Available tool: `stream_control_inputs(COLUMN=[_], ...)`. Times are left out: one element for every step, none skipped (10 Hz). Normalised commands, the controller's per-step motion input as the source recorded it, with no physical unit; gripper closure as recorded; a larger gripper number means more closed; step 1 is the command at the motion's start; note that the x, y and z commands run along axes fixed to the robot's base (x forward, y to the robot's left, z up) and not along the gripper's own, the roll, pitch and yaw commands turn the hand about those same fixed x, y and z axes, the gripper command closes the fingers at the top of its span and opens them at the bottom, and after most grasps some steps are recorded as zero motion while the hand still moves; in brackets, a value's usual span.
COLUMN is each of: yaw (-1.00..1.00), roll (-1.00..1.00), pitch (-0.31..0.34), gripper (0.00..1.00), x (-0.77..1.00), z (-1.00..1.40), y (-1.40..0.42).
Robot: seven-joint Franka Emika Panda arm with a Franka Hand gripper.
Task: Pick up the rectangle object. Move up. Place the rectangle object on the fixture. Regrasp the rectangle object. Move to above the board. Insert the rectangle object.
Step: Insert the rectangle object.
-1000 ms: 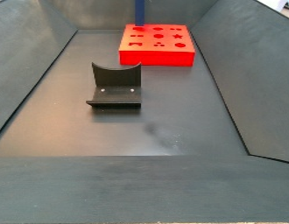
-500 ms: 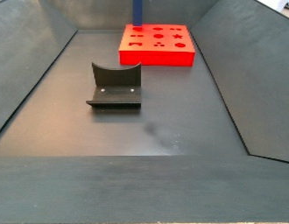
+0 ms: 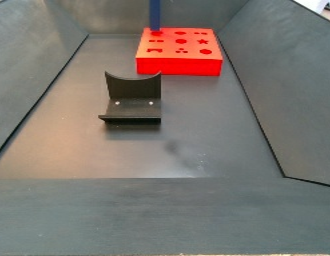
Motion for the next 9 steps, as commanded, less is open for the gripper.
stream_control_inputs(yaw=[0.0, 0.0, 0.0, 0.0, 0.0, 0.0, 0.0, 0.0, 0.0], roll=[0.03, 0.07, 0.1, 0.11, 0.1, 0.07, 0.06, 0.07, 0.08], pitch=[-0.109, -0.141, -0.156, -0.156, -0.123, -0.09, -0.097, -0.099, -0.109], gripper=[1.0, 1.0, 1.0, 1.0, 1.0, 1.0, 1.0, 1.0, 1.0], x=[0.0, 0.0, 0.0, 0.0, 0.0, 0.0, -0.01, -0.02, -0.06], z=[-0.04, -0.12, -0.17, -0.17, -0.1, -0.04, -0.05, -0.09, -0.13], y=[0.0, -0.01, -0.04, -0.05, -0.06, -0.04, -0.03, -0.05, -0.04])
